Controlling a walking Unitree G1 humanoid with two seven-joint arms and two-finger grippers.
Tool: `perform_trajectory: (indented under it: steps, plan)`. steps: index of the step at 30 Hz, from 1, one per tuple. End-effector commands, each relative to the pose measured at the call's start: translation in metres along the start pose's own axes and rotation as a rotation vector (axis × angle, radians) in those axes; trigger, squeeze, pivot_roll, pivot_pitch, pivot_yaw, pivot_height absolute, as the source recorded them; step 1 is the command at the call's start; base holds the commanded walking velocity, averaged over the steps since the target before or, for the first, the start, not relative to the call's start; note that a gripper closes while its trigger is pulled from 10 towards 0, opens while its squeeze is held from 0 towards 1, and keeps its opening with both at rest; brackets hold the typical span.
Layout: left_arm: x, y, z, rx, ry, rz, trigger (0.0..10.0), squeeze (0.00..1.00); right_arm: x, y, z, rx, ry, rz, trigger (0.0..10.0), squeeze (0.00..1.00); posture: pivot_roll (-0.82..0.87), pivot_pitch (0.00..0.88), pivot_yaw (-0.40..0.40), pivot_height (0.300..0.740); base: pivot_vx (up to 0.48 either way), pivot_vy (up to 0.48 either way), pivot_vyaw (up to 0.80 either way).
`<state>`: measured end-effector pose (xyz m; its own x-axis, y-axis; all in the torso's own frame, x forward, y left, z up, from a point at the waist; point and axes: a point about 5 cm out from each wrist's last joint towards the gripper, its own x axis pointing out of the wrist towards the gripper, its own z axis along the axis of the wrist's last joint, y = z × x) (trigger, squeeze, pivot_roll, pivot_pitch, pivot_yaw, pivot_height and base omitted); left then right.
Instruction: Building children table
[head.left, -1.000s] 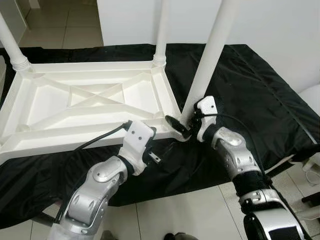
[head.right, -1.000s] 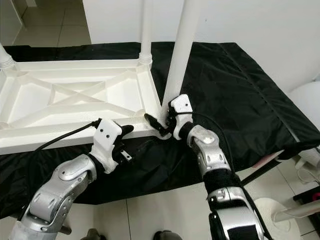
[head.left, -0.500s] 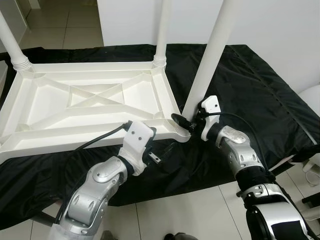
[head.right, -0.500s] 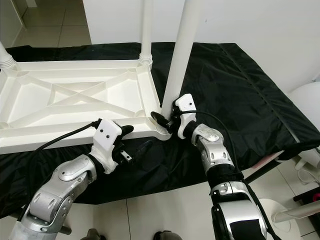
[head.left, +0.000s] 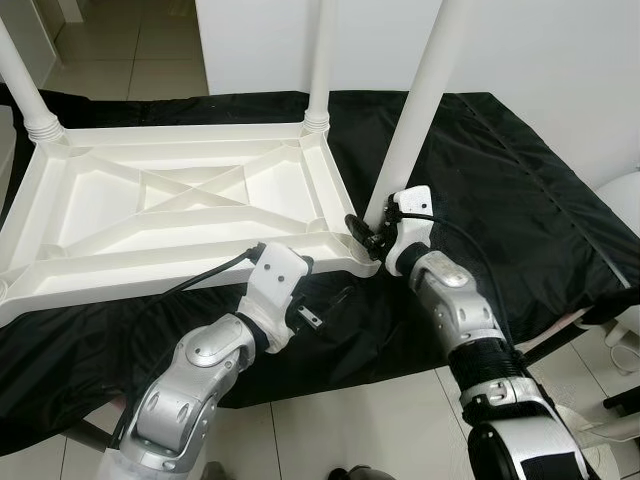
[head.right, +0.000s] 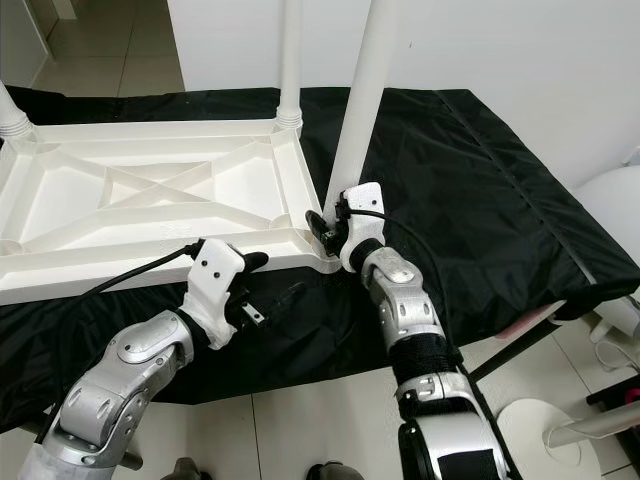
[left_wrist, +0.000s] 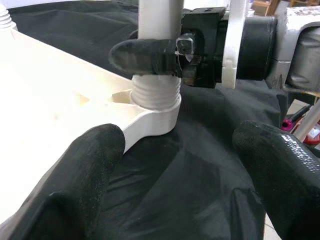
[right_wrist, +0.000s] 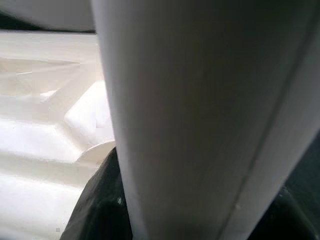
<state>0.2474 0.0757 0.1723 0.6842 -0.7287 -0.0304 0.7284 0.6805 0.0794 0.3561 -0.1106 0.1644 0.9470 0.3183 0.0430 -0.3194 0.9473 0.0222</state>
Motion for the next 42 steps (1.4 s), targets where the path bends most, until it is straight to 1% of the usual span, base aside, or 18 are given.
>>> perform_trajectory:
  steps: [1,4,6,7,9,10,15,17,18,25,29,30,31,32,34,38,40,42]
  plan:
    - [0.000,-0.003,-0.001,0.003,0.004,0.014,10.0,0.00,-0.008,-0.005,-0.012,0.050,0.058,-0.173,10.0,0.00,0.03,0.061,-0.072,0.740,0.000,0.000,0.00]
    - [0.000,-0.004,-0.002,-0.007,0.003,0.014,10.0,0.00,-0.016,-0.001,-0.013,0.075,0.039,-0.326,10.0,0.00,0.02,0.061,-0.070,0.740,0.000,0.000,0.00]
    - [0.000,-0.004,-0.002,-0.007,0.003,0.012,10.0,0.00,-0.018,0.003,-0.013,0.074,0.031,-0.355,10.0,0.00,0.02,0.062,-0.067,0.740,0.000,0.000,0.00]
    - [0.000,-0.004,-0.002,-0.007,0.003,0.012,10.0,0.00,-0.018,0.003,-0.013,0.074,0.031,-0.355,10.0,0.00,0.02,0.062,-0.067,0.740,0.000,0.000,0.00]
    - [0.001,-0.006,-0.002,-0.006,0.006,0.002,10.0,0.00,-0.018,0.017,-0.010,0.068,0.011,-0.306,10.0,0.00,0.02,0.064,-0.064,0.740,0.000,0.000,0.00]
    - [0.001,-0.007,-0.003,-0.005,0.007,-0.002,10.0,0.00,-0.019,0.019,-0.009,0.085,0.003,-0.302,10.0,0.00,0.02,0.064,-0.064,0.740,0.000,0.000,0.00]
    - [0.001,-0.006,-0.002,-0.004,0.007,-0.004,10.0,0.00,-0.021,0.018,-0.006,0.080,-0.001,-0.313,10.0,0.00,0.01,0.063,-0.063,0.740,0.000,0.000,0.00]
    - [0.001,-0.005,-0.002,-0.007,0.004,-0.003,10.0,0.00,-0.022,0.017,-0.004,0.056,-0.006,-0.327,10.0,0.00,0.01,0.062,-0.064,0.740,0.000,0.000,0.00]
    - [0.001,-0.005,-0.002,-0.010,0.001,-0.004,10.0,0.00,-0.022,0.016,-0.002,0.042,-0.017,-0.330,10.0,1.00,0.01,0.060,-0.064,0.740,0.000,0.000,0.00]
    - [0.002,-0.006,-0.002,-0.011,-0.003,-0.004,10.0,0.00,-0.023,0.014,0.003,0.034,-0.039,-0.311,10.0,1.00,0.01,0.061,-0.068,0.740,0.000,0.000,0.00]
    - [0.002,-0.006,-0.002,-0.010,-0.003,-0.001,10.0,0.00,-0.022,0.011,0.005,0.043,-0.047,-0.232,10.0,1.00,0.01,0.061,-0.068,0.740,0.000,0.000,0.00]
    - [0.002,-0.006,-0.002,-0.009,-0.002,0.000,10.0,0.00,-0.022,0.009,0.006,0.043,-0.049,-0.170,10.0,0.39,0.01,0.062,-0.071,0.740,0.000,0.000,0.00]
    - [0.002,-0.006,-0.002,-0.009,-0.002,0.000,10.0,0.00,-0.022,0.009,0.006,0.043,-0.049,-0.170,10.0,0.39,0.01,0.062,-0.071,0.740,0.000,0.000,0.00]
    - [0.002,-0.006,-0.002,-0.006,-0.002,0.003,10.0,0.00,-0.023,0.007,0.008,0.041,-0.059,-0.100,10.0,0.00,0.01,0.062,-0.071,0.740,0.000,0.000,0.00]
    - [0.002,-0.005,-0.002,-0.004,-0.003,0.005,10.0,0.00,-0.023,0.004,0.009,0.048,-0.064,-0.040,10.0,0.00,0.01,0.063,-0.070,0.740,0.000,0.000,0.00]
    - [0.003,-0.005,-0.002,-0.005,-0.004,0.007,10.0,0.00,-0.022,-0.001,0.008,0.043,-0.059,-0.007,10.0,0.00,0.01,0.062,-0.069,0.740,0.000,0.000,0.00]
    - [0.003,-0.004,-0.001,0.000,-0.005,0.013,10.0,0.00,-0.019,-0.009,0.006,-0.021,-0.049,0.094,10.0,0.00,0.01,0.062,-0.067,0.740,0.000,0.000,0.00]
    - [0.003,-0.003,-0.001,0.001,-0.005,0.014,10.0,0.00,-0.018,-0.010,0.006,-0.032,-0.048,0.109,10.0,0.00,0.01,0.062,-0.067,0.740,0.000,0.000,0.00]
